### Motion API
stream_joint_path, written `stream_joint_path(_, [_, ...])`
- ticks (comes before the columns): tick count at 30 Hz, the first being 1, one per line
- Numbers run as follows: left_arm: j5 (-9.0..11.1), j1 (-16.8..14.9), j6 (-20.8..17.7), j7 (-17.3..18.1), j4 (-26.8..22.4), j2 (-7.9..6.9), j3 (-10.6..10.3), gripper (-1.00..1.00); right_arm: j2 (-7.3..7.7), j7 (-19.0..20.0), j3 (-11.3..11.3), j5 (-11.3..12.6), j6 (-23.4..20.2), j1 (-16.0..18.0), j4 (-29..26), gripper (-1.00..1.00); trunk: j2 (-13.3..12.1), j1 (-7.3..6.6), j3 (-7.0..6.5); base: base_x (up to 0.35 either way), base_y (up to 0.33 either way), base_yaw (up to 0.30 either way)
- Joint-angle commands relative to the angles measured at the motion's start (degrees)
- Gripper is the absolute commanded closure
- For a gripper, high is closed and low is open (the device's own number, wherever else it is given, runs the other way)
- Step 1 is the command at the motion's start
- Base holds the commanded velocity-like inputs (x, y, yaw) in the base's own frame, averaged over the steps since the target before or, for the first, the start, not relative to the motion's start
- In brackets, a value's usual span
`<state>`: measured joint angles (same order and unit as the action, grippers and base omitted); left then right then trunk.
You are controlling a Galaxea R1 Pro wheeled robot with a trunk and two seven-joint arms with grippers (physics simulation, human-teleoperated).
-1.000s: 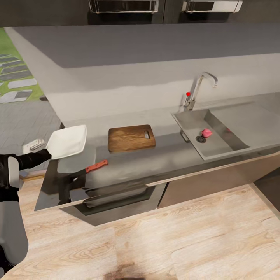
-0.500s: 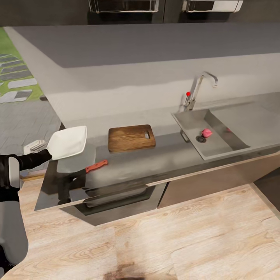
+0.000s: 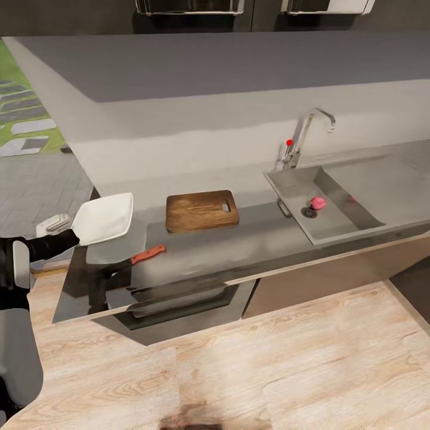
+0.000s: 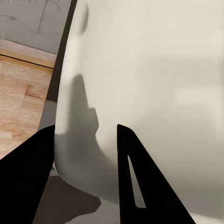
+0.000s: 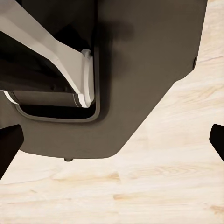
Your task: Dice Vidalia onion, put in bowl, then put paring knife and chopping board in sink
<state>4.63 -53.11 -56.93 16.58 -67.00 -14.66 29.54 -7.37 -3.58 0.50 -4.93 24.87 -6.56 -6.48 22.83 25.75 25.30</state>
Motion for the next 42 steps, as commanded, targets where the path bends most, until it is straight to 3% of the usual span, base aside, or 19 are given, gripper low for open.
stream_joint_path(1, [0.6,0.0,-0.4,-0.1,0.0,0.00,0.1,1.00,-0.01,-0.4,0.0,-0.5,0.0,0.0,-0.1,-1.00,0.1,0.03,0.08,0.000,0.000,0.000])
stream_joint_path(42, [0.6,-0.1,-0.4,-0.1,0.9,0.69,-0.1,1.00,0.08,-0.3,0.1,-0.7,0.2,0.0,-0.1,-1.00,0.1,0.03,0.53,0.000,-0.001,0.000])
